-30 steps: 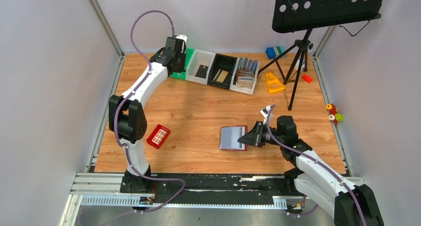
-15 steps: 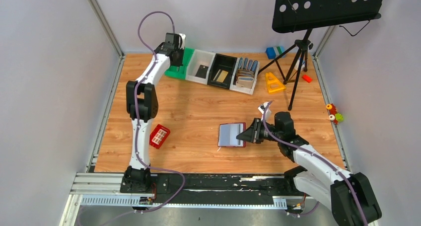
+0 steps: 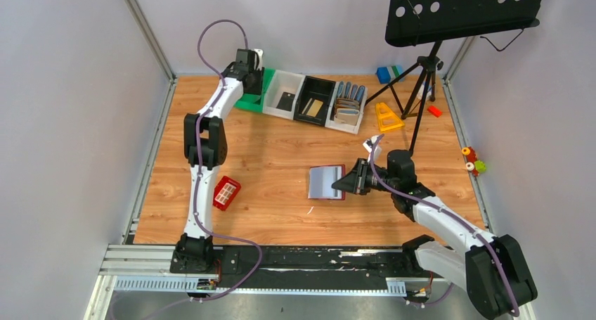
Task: Take the credit cards out of the card holder
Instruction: Place the credit card in the storage box, then remove the credit card from the card holder.
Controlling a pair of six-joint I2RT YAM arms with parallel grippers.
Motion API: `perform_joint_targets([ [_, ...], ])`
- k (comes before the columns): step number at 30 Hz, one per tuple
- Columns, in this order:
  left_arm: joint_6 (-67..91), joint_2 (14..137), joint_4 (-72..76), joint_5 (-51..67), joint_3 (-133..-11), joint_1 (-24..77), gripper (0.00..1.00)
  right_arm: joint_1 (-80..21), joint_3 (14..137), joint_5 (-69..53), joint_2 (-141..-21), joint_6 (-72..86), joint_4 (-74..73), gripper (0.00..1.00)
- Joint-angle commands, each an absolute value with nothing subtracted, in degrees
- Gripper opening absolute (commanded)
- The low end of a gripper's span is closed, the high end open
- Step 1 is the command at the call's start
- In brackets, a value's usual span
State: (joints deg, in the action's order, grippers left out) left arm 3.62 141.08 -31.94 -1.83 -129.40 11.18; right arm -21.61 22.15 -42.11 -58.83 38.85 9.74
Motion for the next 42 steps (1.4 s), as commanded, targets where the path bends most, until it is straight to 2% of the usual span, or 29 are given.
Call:
perform_joint_targets([
  [1, 3.3, 135.2, -31.1, -8.5, -129.7, 10.9, 0.46, -21.4, 24.0, -43.3, -58.6, 38.1, 13.4, 0.0],
  [9, 4.1, 126.2, -32.3, -5.2, -125.0, 11.1, 0.46, -21.4, 24.4, -42.6, -55.6, 36.5, 10.2, 0.0],
  [14, 6.8, 115.8, -32.2, -0.6, -115.1, 12.3, 0.52, -21.3, 26.3, -40.8, -54.1, 34.8, 4.5, 0.0],
  [18, 10.5, 105.4, -30.4, 1.4, -103.7, 14.4, 0.65, -21.3, 26.0, -40.2, -53.1, 35.6, 3.6, 0.0],
  [21, 12.9, 96.9, -28.3, 2.0, -94.1, 16.3, 0.69, -21.4, 24.7, -41.1, -51.7, 38.0, 6.3, 0.0],
  [22, 13.4, 94.3, -27.8, 1.8, -91.4, 16.9, 0.76, -21.4, 24.3, -41.4, -51.2, 38.9, 7.2, 0.0],
  [24, 14.1, 88.0, -27.6, 0.7, -86.6, 18.2, 0.97, -21.4, 24.0, -41.6, -50.3, 40.2, 8.3, 0.0],
  [25, 14.4, 85.5, -27.6, 0.4, -84.3, 18.4, 0.99, -21.4, 23.9, -41.6, -50.0, 40.6, 8.5, 0.0],
  [32, 19.9, 67.5, -22.8, 1.9, -66.2, 18.5, 1.0, -21.4, 23.5, -42.2, -49.9, 42.9, 11.5, 0.0],
  [36, 26.8, 59.7, -14.8, 12.1, -52.7, 18.5, 1.0, -21.4, 23.1, -43.3, -51.2, 45.5, 15.4, 0.0],
  [39, 33.7, 54.5, -3.4, 21.8, -42.4, 18.6, 1.0, -21.4, 21.9, -44.8, -52.5, 48.9, 21.3, 0.0],
  [42, 38.5, 51.5, 4.9, 26.6, -35.0, 20.1, 1.0, -21.3, 20.9, -48.0, -54.2, 53.3, 28.5, 0.0],
])
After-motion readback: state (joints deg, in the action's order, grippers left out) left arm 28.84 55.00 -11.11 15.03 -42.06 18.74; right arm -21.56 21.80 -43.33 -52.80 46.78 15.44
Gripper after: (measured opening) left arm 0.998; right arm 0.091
